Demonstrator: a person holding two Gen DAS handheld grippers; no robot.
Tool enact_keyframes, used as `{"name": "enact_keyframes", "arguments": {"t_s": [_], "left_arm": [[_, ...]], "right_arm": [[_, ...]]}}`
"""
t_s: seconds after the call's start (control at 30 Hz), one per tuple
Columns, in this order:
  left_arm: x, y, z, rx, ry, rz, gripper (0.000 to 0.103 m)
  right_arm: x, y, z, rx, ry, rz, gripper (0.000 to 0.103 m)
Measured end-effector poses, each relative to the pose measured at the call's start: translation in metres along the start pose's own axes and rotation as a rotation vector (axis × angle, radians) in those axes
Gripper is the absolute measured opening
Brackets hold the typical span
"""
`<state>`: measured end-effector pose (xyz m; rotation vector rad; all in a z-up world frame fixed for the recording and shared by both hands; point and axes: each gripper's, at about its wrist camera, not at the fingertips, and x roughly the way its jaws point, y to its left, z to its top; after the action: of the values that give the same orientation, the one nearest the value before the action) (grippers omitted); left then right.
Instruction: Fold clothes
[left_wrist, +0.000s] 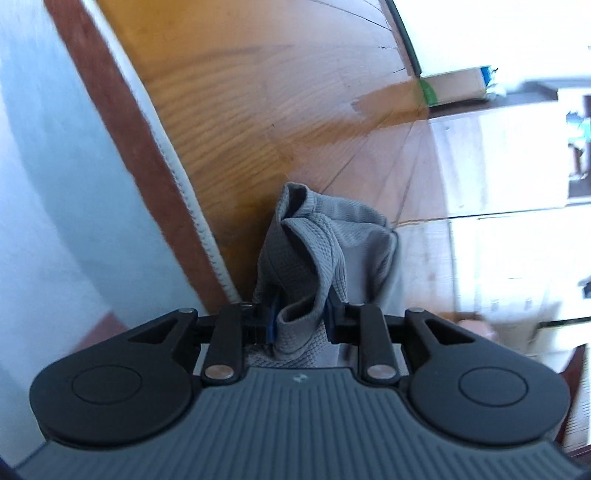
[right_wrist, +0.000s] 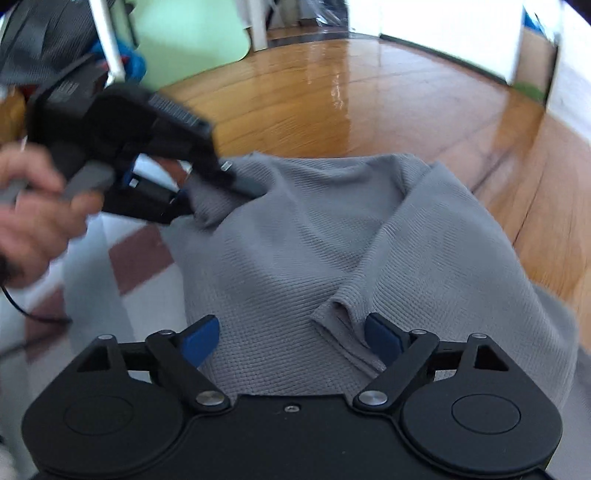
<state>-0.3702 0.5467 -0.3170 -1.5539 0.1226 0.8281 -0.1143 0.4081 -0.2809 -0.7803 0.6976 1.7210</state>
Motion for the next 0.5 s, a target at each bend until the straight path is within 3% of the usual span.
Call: {"name": "enact_keyframes", "arguments": {"t_s": [0.03, 0.07, 0.17, 0.3, 0.37, 0.43, 0.5], "left_arm": [[-0.002, -0.001, -0.003, 0.011, 0.007, -0.005, 0.011], [0.000, -0.004, -0.005, 0.029, 0.013, -0.014, 0.007], [0.007, -0.019, -0.012, 0.080, 0.069, -0.114, 0.007], [0.022, -0.045, -0.022, 0.188, 0.183, -0.265, 0.007], [0.036, -0.051, -0.031, 0.218, 0.230, -0.277, 0.006], [0.045, -0.055, -0.040, 0.220, 0.265, -0.309, 0.006], [0.049, -0.060, -0.048, 0.210, 0.299, -0.356, 0.006]], "right_arm": [[0.001, 0.005, -0.001, -0.022, 0.002, -0.011, 0.090], [0.002, 0.009, -0.002, -0.044, 0.005, -0.023, 0.091], [0.005, 0.023, -0.004, -0.108, 0.012, -0.056, 0.094], [0.000, 0.010, 0.001, -0.057, 0.011, -0.039, 0.097], [0.005, 0.004, 0.000, -0.017, -0.017, -0.032, 0.100], [0.008, 0.002, -0.001, 0.001, -0.046, -0.029, 0.092], [0.007, 0.004, -0.001, -0.004, -0.077, -0.030, 0.062]]}}
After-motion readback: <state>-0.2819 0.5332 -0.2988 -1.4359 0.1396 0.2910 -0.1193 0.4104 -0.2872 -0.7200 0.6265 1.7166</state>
